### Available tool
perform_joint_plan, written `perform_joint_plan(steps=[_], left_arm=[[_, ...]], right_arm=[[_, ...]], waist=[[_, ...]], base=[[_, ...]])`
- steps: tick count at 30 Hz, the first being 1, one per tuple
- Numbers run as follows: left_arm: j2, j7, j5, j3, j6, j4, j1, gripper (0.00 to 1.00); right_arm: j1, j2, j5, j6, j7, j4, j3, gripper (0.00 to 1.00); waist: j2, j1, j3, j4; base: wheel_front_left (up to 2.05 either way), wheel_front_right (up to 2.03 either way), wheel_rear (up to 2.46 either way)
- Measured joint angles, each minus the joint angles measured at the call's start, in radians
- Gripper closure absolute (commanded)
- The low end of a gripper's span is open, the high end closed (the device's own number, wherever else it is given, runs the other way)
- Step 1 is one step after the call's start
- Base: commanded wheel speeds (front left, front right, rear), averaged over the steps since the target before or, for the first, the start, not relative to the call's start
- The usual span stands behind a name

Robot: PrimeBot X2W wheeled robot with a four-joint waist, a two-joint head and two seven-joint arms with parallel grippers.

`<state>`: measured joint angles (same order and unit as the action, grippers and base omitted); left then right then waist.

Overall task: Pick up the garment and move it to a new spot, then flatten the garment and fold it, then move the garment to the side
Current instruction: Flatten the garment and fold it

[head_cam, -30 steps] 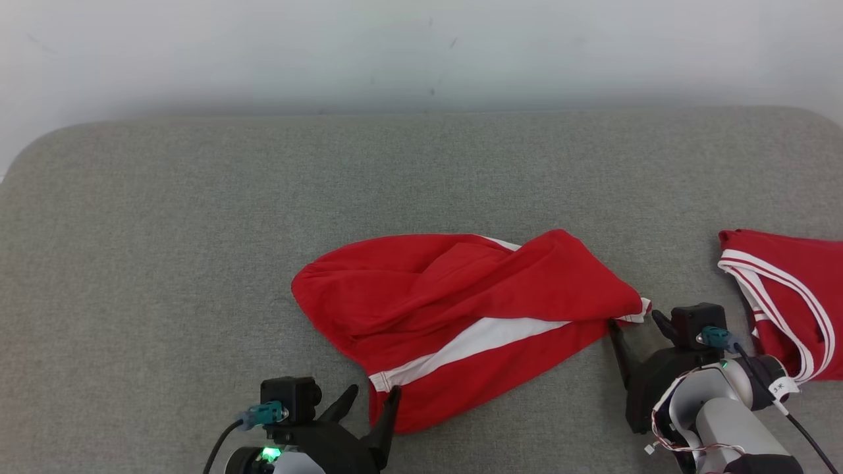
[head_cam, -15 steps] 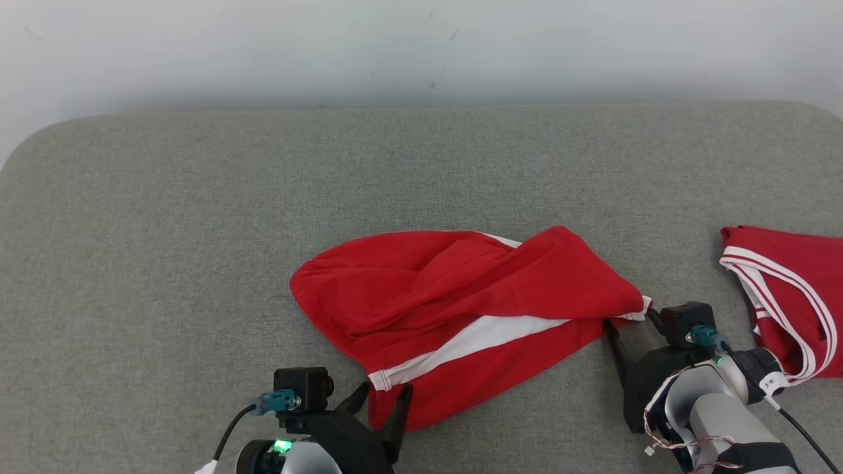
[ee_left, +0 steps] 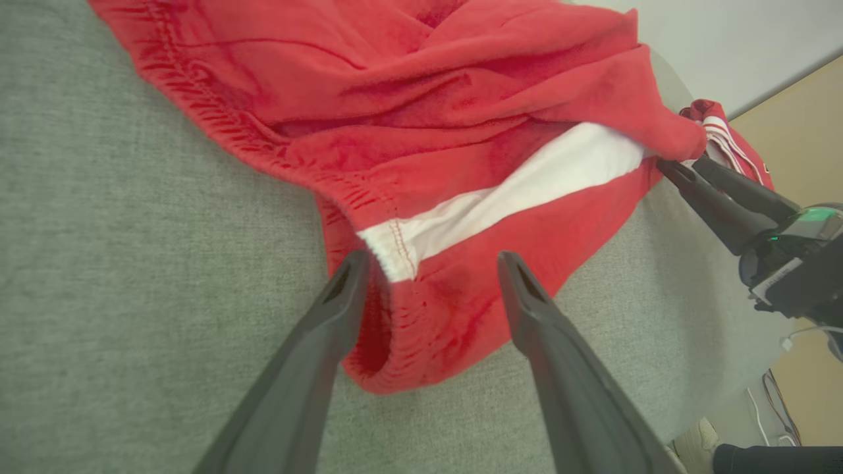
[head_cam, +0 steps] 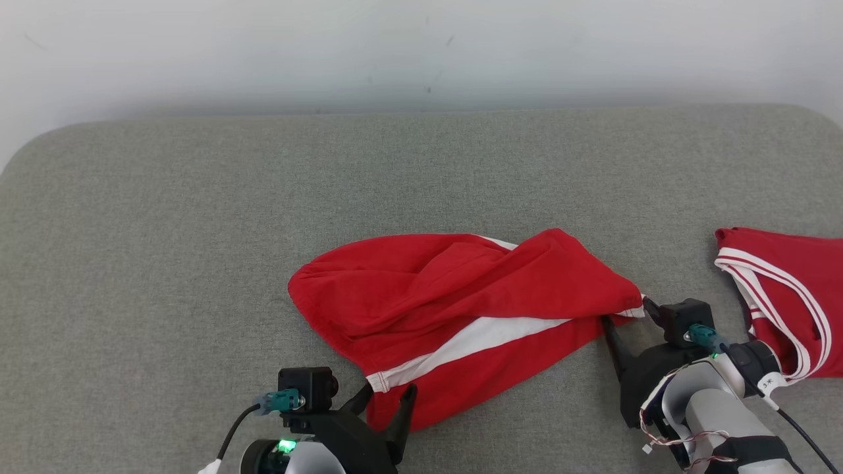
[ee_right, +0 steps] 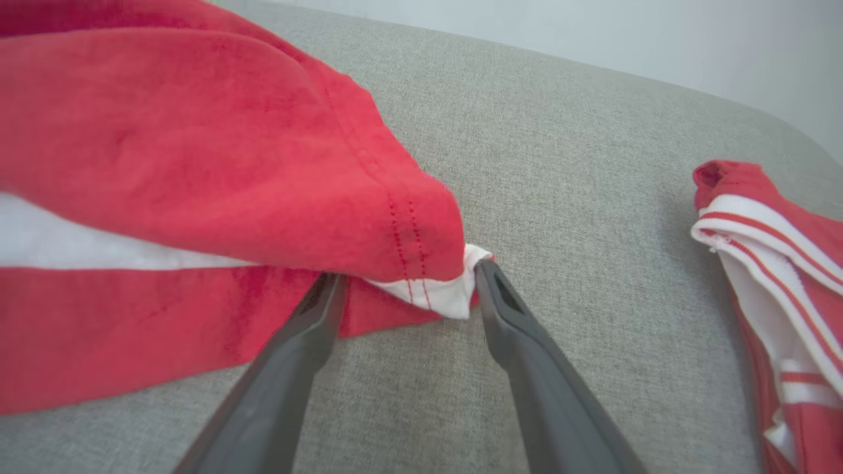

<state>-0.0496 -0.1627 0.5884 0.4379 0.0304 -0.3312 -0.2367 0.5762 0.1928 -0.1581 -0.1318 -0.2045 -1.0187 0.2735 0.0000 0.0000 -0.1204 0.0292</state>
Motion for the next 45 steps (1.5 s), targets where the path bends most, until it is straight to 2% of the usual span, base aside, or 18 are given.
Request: perform_joint_plan(steps=[8,16,20,21,23,24,25,26,27,28,29,35,38,42,45], left_arm=[[-0.002,0.0,0.004,0.003,0.0,0.002,-0.002,0.0],[-0.007,0.0,0.011,0.003,0.0,0.003,-0.015,0.02],[-0.007,0.0,0.016,0.004,0.0,0.008,-0.022,0.18],[-0.007,-0.002,0.019,0.004,0.0,0.01,-0.022,0.27],[-0.007,-0.004,0.024,0.004,0.0,0.012,-0.022,0.63],[-0.007,-0.004,0.026,0.003,0.0,0.012,-0.022,0.76],[-0.007,-0.004,0.028,0.003,0.0,0.012,-0.022,1.0],[-0.007,-0.004,0.031,0.003,-0.003,0.014,-0.022,1.0],[-0.006,-0.004,0.035,0.003,-0.005,0.015,-0.022,1.0],[-0.006,-0.003,0.037,0.003,-0.005,0.015,-0.022,1.0],[-0.006,-0.003,0.037,0.005,-0.005,0.015,-0.022,1.0],[-0.007,0.018,0.043,0.003,-0.014,0.018,-0.021,1.0],[-0.006,0.043,0.078,-0.013,-0.024,0.031,-0.021,1.0],[-0.005,0.081,0.132,-0.045,-0.042,0.062,-0.026,1.0],[-0.005,0.085,0.154,-0.063,-0.055,0.08,-0.065,1.0]], right_arm=[[0.02,0.02,0.052,0.0,-0.016,-0.026,-0.069,0.0],[0.052,0.001,0.083,0.0,-0.025,-0.04,-0.05,0.0],[0.06,-0.002,0.09,0.0,-0.03,-0.045,-0.038,0.0],[0.06,-0.002,0.09,0.0,-0.03,-0.048,-0.035,0.0],[0.062,-0.003,0.089,0.0,-0.031,-0.053,-0.027,0.0],[0.062,-0.003,0.088,0.0,-0.032,-0.056,-0.023,0.19],[0.064,-0.003,0.086,0.0,-0.032,-0.059,-0.019,0.33],[0.066,-0.003,0.083,0.0,-0.032,-0.061,-0.016,0.6],[0.068,-0.003,0.08,0.0,-0.033,-0.063,-0.012,0.6],[0.07,-0.003,0.079,0.0,-0.033,-0.064,-0.007,0.85],[0.072,-0.003,0.075,0.0,-0.034,-0.064,-0.004,1.0],[0.077,-0.005,0.027,0.0,-0.037,-0.074,-0.007,1.0],[0.075,-0.026,-0.04,0.0,-0.04,-0.064,-0.016,1.0],[0.075,-0.068,-0.209,0.0,-0.022,0.012,-0.019,1.0],[0.075,-0.079,-0.369,0.0,0.05,0.114,-0.009,1.0]], waist=[[0.0,0.0,-0.01,0.001],[0.0,0.0,-0.022,0.008],[0.0,0.0,-0.021,0.01],[0.0,0.0,-0.021,0.01],[0.0,0.0,-0.02,0.008],[0.0,0.0,-0.019,0.008],[0.0,0.0,-0.019,0.007],[0.0,0.0,-0.018,0.006],[0.0,0.0,-0.018,0.005],[0.0001,0.0,-0.018,0.005],[0.0,0.0,-0.017,0.005],[0.0,0.0,-0.013,0.007],[0.0001,0.0,-0.008,0.009],[0.0,0.0,-0.002,0.007],[0.0,0.0,0.002,0.003]], base=[[0.0,0.0,0.0],[0.0,0.0,0.0],[0.0,0.0,0.0],[0.0,0.0,0.0],[0.0,0.0,0.0],[0.0,0.0,0.0],[0.0,0.0,0.0],[0.0,0.0,0.0],[0.0,0.0,0.0],[0.0,0.0,0.0],[0.0,0.0,0.0],[0.0,0.0,0.0],[0.0,0.0,0.0],[0.0,0.0,0.0],[0.0,0.0,0.0]])
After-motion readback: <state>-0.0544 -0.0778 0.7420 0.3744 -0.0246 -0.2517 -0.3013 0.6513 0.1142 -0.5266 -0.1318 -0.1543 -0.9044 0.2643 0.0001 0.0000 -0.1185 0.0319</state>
